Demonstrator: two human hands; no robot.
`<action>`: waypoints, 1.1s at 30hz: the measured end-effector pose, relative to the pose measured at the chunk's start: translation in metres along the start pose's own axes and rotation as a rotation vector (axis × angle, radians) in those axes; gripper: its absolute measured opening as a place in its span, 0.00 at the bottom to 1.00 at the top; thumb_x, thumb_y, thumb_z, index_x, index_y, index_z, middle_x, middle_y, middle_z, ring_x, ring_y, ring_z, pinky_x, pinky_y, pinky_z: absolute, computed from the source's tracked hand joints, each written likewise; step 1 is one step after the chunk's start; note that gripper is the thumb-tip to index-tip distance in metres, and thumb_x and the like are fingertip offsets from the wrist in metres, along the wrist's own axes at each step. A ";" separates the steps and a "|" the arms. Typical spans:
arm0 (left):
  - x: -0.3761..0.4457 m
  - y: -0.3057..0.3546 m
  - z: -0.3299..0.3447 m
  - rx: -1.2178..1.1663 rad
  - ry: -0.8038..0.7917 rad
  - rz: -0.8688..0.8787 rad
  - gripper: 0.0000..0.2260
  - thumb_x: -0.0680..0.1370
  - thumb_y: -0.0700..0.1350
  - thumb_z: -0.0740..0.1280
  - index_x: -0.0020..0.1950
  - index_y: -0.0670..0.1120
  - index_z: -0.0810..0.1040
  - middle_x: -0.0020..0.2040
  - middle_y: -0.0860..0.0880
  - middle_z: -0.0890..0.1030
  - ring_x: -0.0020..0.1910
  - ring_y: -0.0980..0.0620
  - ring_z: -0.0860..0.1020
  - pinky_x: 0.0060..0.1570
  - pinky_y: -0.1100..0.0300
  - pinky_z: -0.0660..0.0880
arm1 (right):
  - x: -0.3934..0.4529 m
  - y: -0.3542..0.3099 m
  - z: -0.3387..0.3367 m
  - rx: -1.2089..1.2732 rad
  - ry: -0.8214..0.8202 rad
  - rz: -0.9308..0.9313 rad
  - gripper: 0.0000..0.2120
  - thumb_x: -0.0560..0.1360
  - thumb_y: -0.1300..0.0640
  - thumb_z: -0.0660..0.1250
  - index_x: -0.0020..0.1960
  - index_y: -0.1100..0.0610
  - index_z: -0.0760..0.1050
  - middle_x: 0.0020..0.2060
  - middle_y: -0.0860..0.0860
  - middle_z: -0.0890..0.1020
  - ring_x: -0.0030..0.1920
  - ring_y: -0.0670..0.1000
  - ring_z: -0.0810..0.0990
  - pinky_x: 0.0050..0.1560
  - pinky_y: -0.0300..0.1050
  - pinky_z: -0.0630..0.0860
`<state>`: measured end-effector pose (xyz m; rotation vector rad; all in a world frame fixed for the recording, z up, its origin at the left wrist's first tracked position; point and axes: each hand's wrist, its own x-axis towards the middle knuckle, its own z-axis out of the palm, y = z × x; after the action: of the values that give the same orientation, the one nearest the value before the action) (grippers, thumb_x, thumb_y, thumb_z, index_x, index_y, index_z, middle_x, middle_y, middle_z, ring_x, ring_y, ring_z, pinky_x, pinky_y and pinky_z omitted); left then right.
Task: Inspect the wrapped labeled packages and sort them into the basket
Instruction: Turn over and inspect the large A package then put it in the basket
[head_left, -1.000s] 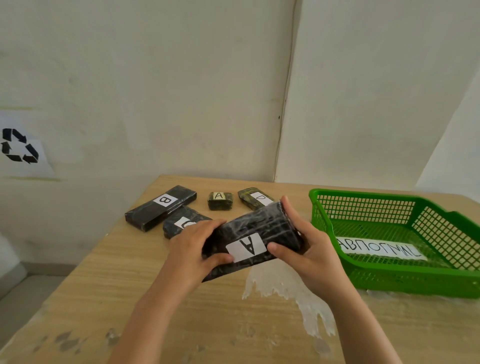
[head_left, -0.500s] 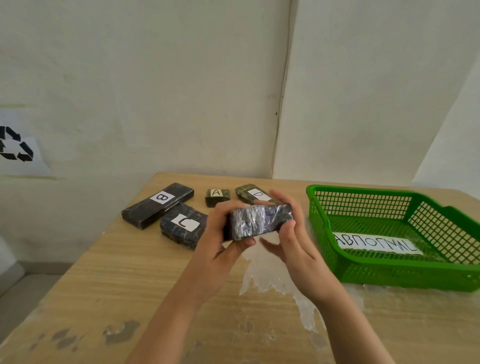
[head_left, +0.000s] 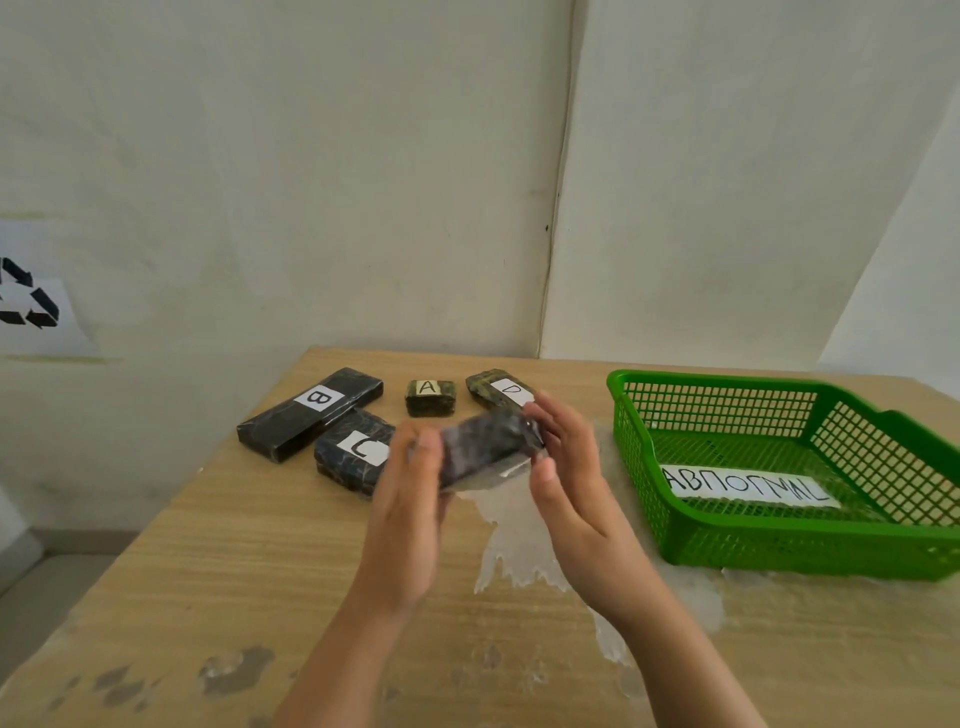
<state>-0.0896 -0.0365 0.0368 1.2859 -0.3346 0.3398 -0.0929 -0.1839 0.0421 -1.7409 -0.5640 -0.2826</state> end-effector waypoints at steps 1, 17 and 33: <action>0.002 0.002 -0.004 -0.116 0.047 -0.033 0.19 0.77 0.56 0.58 0.52 0.40 0.75 0.48 0.42 0.82 0.50 0.45 0.81 0.48 0.53 0.79 | 0.000 0.004 -0.001 -0.094 0.034 0.003 0.21 0.77 0.39 0.56 0.69 0.37 0.58 0.65 0.33 0.69 0.66 0.33 0.66 0.65 0.32 0.65; 0.005 0.004 -0.050 -0.043 -0.077 -0.015 0.12 0.72 0.52 0.72 0.50 0.46 0.83 0.50 0.47 0.85 0.51 0.50 0.82 0.48 0.59 0.80 | 0.013 0.017 0.006 0.715 0.334 0.486 0.36 0.70 0.40 0.69 0.73 0.51 0.63 0.67 0.57 0.74 0.57 0.57 0.81 0.61 0.52 0.77; 0.009 0.005 -0.024 0.265 0.272 -0.059 0.12 0.75 0.46 0.70 0.58 0.55 0.78 0.57 0.58 0.80 0.55 0.67 0.77 0.50 0.70 0.74 | 0.012 0.009 -0.001 0.813 0.382 0.388 0.23 0.68 0.50 0.66 0.61 0.59 0.75 0.56 0.58 0.83 0.57 0.59 0.82 0.56 0.64 0.78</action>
<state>-0.0822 -0.0117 0.0396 1.4839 -0.0195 0.5149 -0.0782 -0.1831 0.0407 -0.9368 -0.0250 -0.0798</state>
